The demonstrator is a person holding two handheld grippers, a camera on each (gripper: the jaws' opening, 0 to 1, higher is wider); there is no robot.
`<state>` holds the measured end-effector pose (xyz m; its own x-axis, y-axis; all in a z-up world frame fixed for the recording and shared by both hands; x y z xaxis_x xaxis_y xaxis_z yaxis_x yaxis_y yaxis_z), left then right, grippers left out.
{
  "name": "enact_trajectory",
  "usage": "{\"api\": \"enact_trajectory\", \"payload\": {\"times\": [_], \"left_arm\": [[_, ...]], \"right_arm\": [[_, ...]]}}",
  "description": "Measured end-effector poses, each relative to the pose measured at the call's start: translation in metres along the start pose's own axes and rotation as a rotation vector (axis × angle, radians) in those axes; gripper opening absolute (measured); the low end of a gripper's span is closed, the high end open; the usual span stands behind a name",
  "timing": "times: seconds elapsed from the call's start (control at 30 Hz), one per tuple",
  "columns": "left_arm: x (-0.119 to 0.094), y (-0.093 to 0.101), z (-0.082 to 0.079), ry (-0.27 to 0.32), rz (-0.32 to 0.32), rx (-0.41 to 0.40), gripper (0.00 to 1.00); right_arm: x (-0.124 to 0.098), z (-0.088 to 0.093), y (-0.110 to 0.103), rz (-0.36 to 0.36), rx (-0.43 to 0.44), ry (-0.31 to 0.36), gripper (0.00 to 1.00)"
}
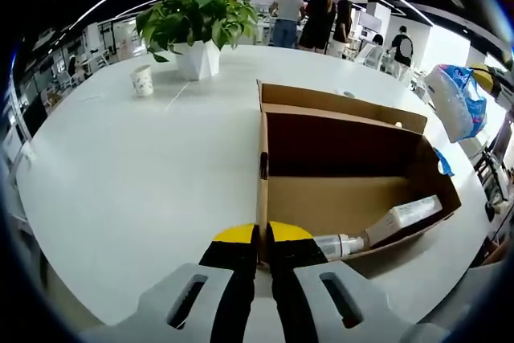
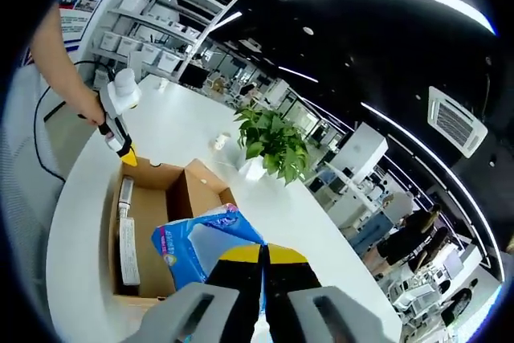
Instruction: Operate the shoe box by opening the lid, removing the specified soft item, and placing it in the target area until the item is outside and the box remains undamaged.
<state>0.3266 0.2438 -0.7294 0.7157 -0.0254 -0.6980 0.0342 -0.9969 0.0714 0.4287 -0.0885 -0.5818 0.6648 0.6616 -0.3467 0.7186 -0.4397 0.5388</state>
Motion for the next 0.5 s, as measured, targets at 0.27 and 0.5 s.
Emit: {"api": "enact_trajectory", "payload": {"times": [0.27, 0.5], "left_arm": [[0.001, -0.001, 0.000, 0.000, 0.000, -0.001, 0.02], [0.001, -0.001, -0.001, -0.001, 0.001, 0.000, 0.02]], "right_arm": [[-0.012, 0.012, 0.010, 0.025, 0.005, -0.016, 0.00], [-0.024, 0.025, 0.018, 0.052, 0.015, -0.037, 0.00]]}}
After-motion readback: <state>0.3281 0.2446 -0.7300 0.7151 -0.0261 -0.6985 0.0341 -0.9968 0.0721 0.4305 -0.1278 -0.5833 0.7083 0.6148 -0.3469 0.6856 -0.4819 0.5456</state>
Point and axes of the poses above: the point that each gripper's makers call its tool centre point, and the gripper's own axes: x roughly forward along the fingers, y roughly to its right, z roughly out of its underside, the point moved 7 cm from there along -x, roughly backward along the fingers, and after that the axes turned 2 degrees about x, right-handed, at the moved point
